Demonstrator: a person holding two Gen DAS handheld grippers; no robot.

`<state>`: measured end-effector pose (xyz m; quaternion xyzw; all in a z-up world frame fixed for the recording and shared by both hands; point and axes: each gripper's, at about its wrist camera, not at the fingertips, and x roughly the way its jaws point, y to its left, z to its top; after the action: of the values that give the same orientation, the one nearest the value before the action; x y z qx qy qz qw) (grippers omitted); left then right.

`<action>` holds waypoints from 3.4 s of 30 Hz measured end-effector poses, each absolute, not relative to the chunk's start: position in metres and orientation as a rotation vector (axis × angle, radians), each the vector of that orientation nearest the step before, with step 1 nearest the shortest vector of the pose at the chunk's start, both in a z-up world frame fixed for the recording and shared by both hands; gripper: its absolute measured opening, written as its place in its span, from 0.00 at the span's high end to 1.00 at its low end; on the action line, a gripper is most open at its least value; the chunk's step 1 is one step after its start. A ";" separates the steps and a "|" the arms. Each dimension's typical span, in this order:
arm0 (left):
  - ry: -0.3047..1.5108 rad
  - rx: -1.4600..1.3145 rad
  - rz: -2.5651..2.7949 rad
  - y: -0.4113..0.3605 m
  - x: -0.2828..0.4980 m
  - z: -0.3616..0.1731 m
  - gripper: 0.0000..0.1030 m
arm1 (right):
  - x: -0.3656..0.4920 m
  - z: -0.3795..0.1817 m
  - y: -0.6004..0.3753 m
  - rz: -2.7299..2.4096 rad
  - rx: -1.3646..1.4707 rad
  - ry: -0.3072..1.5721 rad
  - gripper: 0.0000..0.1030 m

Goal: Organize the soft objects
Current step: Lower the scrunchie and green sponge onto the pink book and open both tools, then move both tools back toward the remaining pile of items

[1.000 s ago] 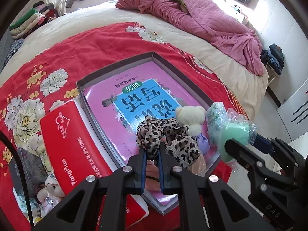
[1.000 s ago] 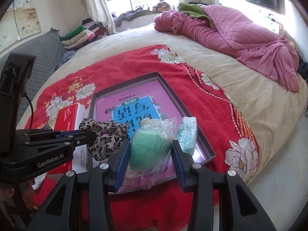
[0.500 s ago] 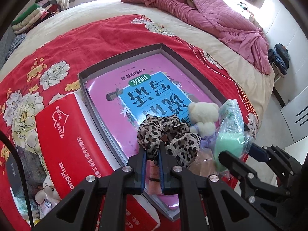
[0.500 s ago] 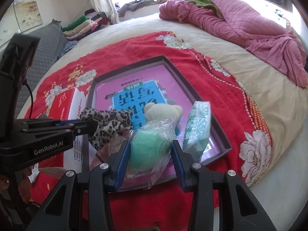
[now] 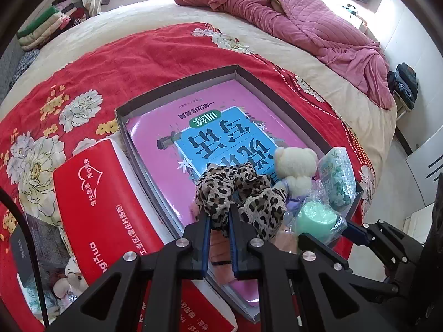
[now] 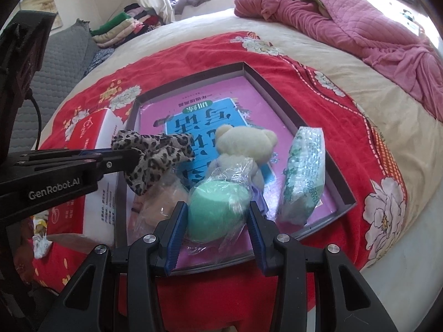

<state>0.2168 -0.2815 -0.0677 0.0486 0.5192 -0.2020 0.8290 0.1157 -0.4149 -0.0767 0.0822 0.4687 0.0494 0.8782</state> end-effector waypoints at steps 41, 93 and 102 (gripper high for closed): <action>1.150 0.052 -0.448 -0.270 0.203 -0.052 0.51 | 0.103 -0.038 -0.425 0.043 0.172 0.899 0.43; 0.966 0.056 -0.391 -0.231 0.129 0.023 0.13 | 0.063 0.034 -0.427 -0.091 0.168 0.778 0.28; 0.947 0.093 -0.367 -0.220 0.110 0.027 0.13 | 0.053 0.046 -0.419 -0.111 0.182 0.784 0.28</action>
<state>0.1103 -0.2204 0.0267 0.0444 0.4532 -0.1755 0.8728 0.0533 -0.4194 0.0459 0.0884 0.3815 -0.0539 0.9185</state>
